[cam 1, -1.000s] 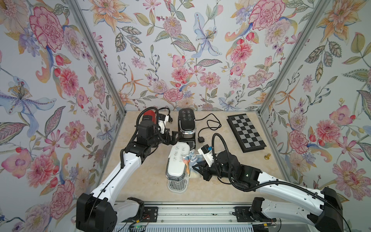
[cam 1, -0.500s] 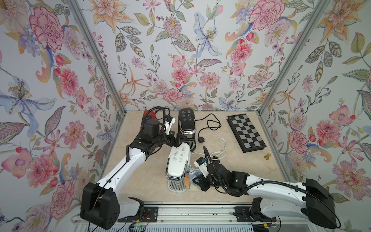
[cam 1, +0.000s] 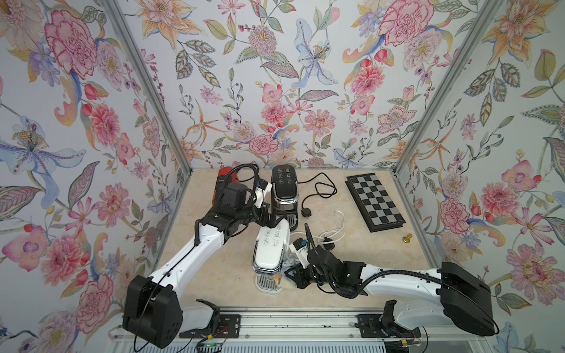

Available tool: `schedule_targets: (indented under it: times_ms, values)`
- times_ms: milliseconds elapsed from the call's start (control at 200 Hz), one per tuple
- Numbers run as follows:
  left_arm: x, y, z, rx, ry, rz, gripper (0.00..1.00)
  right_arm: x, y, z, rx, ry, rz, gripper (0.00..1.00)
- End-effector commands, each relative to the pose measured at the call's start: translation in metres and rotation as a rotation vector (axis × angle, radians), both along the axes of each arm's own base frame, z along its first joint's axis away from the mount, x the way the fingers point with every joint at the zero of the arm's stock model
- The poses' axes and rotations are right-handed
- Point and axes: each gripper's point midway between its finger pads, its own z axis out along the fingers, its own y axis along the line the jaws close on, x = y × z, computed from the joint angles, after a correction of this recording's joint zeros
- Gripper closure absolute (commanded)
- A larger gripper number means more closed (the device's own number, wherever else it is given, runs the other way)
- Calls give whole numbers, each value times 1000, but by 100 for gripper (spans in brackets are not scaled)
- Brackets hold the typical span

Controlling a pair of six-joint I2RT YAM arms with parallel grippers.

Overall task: Wipe the surface of a coffee machine
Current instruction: Adjust the coffee machine at the center of the board, then wipe the dirt from the surface of the coffee machine.

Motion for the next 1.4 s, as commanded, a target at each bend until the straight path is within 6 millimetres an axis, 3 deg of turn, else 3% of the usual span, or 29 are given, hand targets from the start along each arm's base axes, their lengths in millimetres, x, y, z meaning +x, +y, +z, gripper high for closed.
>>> schedule_targets:
  times_ms: [0, 120, 510, 625, 866, 991, 1136, 1266, 1396]
  values:
    - [-9, -1, 2, 10, -12, -26, 1, 15, 6, 27, 96, -48, -83, 100]
    - [-16, 3, 0, 1, 0, -14, 1, 28, -4, 26, 83, -67, -150, 100]
    - [-37, 9, 1, -66, 10, 16, 1, 66, -22, 52, 103, -146, -191, 100]
    - [-38, 10, 2, -67, 8, 25, 1, 55, -21, 45, 97, -129, -162, 100]
    - [-36, 10, 6, -80, -9, 45, 1, 24, -14, 8, 85, -66, -122, 100]
    - [-35, 11, 15, -101, -27, 57, 1, 23, -12, -7, 90, -49, -118, 100]
    - [-35, 16, 28, -104, -55, 85, 1, 24, -7, -6, 114, -74, -105, 100]
    - [-36, 16, 34, -119, -62, 86, 1, 19, -20, -8, 123, -188, -94, 100]
    - [-34, 15, 33, -118, -57, 83, 1, 4, -43, -26, -102, -457, -9, 100]
